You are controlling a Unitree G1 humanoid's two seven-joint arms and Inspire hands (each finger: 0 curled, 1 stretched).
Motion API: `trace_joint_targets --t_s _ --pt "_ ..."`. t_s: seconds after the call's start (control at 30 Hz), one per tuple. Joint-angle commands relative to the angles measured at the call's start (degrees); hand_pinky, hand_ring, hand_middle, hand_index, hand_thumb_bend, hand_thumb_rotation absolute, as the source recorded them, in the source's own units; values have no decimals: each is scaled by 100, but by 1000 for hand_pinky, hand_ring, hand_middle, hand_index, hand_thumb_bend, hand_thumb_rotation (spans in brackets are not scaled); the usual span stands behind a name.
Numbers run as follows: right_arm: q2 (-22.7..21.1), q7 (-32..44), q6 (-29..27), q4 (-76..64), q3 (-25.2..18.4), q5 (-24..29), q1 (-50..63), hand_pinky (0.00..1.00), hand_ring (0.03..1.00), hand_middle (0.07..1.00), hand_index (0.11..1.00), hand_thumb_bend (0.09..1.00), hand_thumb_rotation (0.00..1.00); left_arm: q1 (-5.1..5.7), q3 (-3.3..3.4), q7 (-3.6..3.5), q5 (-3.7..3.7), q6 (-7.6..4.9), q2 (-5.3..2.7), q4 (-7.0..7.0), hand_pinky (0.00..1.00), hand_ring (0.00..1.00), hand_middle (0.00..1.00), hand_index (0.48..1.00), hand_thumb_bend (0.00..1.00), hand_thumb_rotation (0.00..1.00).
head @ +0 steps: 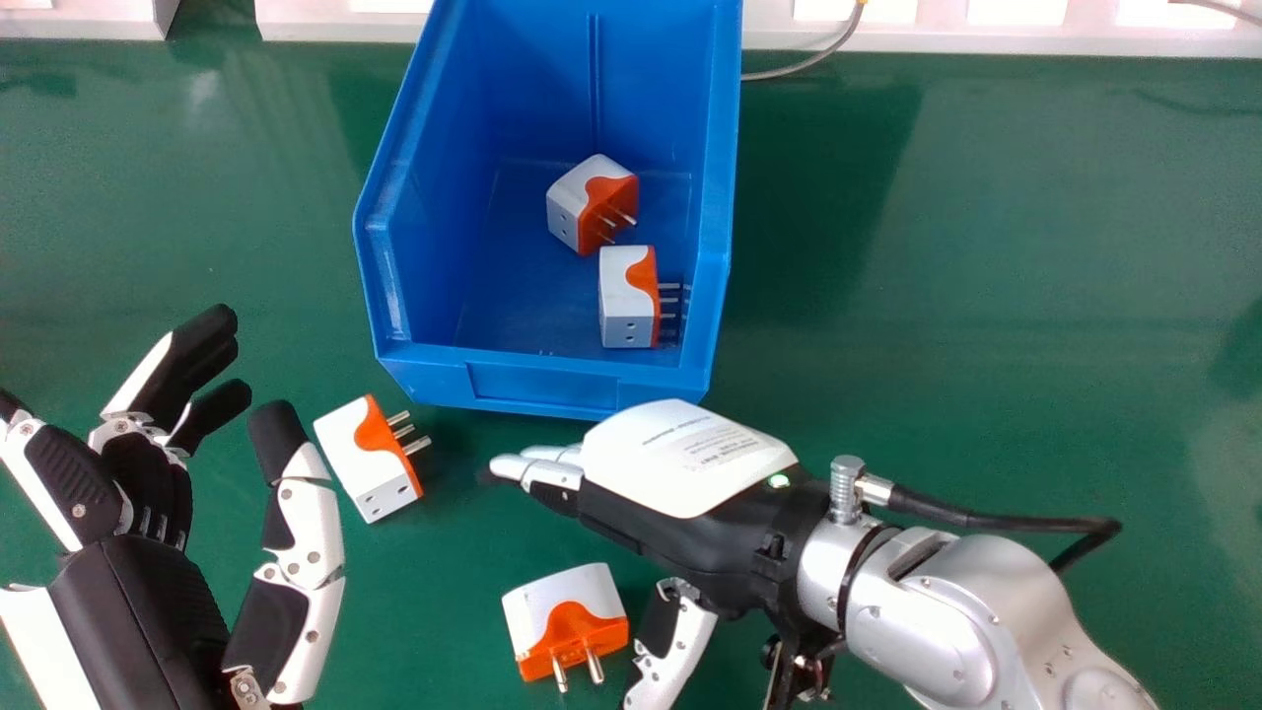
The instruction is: Pick all objects and put in blue box
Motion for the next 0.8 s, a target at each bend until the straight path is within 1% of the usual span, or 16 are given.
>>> trace_joint_targets --t_s 0.0,0.1,0.17,0.2,0.27,0.33,0.4,0.47,0.57,0.63,0.73,0.77 --pt "39 -6 18 -195 15 -16 -57 1000 1000 1000 1000 1000 260 -28 -116 -6 37 -25 -443 -161 692 742 734 729 256 0" --pt "50 14 65 -199 43 -32 -51 1000 1000 1000 1000 1000 251 -10 -119 -8 42 -52 -432 -156 695 744 739 733 260 0" --pt "37 15 71 -203 67 -53 -52 1000 1000 1000 1000 1000 250 4 -135 -4 38 -58 -442 -162 692 740 736 733 261 0" --pt "25 -16 51 -187 86 -76 -49 1000 1000 1000 1000 1000 252 14 -139 0 53 -46 -449 -168 690 739 734 732 260 0" --pt "14 -149 -50 -26 169 -123 -53 1000 1000 1000 1000 1000 256 21 -156 7 59 -36 -465 -168 692 737 733 731 264 0" --pt "37 -335 -195 281 286 -159 -73 1000 1000 1000 1000 1000 247 23 -182 9 39 -41 -480 -164 694 738 732 729 265 0" --pt "75 -612 -373 677 410 -184 -91 979 1000 1000 1000 998 218 32 -194 24 55 -35 -497 -165 694 739 730 727 265 0" --pt "134 -976 -608 1178 522 -175 -129 933 1000 1000 996 972 185 42 -191 29 66 -45 -491 -160 698 742 731 728 267 0" --pt "205 -1569 -1031 2006 701 -227 -300 839 989 1000 949 925 123 57 -192 29 58 -60 -481 -156 703 744 733 730 267 0" --pt "248 -1917 -1293 2512 781 -224 -434 743 947 992 904 896 87 61 -192 24 44 -61 -474 -159 706 747 736 731 261 0" --pt "302 -2467 -1694 3065 794 -116 -538 640 883 959 860 851 40 54 -182 34 52 -63 -481 -153 701 746 736 731 257 0" --pt "340 -2667 -1813 3231 782 -66 -555 614 828 928 831 805 20 50 -178 36 52 -64 -482 -150 700 745 736 731 258 0"
